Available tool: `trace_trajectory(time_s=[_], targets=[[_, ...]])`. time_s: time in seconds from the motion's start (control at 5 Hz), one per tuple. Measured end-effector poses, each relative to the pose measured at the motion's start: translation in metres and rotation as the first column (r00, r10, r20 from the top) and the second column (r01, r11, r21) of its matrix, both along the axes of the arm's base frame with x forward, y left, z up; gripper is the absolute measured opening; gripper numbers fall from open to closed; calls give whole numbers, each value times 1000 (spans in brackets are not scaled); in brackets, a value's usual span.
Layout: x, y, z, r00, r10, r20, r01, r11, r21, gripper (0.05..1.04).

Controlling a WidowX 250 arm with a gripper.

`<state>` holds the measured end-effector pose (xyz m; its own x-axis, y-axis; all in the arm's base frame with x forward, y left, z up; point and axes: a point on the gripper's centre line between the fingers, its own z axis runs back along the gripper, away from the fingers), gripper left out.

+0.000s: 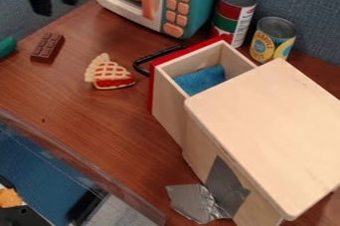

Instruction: Closed the drawer

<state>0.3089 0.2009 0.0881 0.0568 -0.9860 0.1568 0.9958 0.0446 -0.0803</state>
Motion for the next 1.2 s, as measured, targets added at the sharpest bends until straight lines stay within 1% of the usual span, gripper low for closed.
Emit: trace_trajectory(time_s=[0.2,0.4,0.6,0.8,1.0,1.2], targets=[[8,-14,-14,973,-232,18,232,972,-35,999],[17,-32,-25,940,-339,48,341,939,-41,999],[26,-50,-44,938,-345,42,346,938,-32,999],[34,-67,-57,939,-341,30,342,939,-40,999],[37,-88,-64,942,-332,37,334,940,-62,999],[39,-105,-67,941,-337,39,339,937,-90,999]])
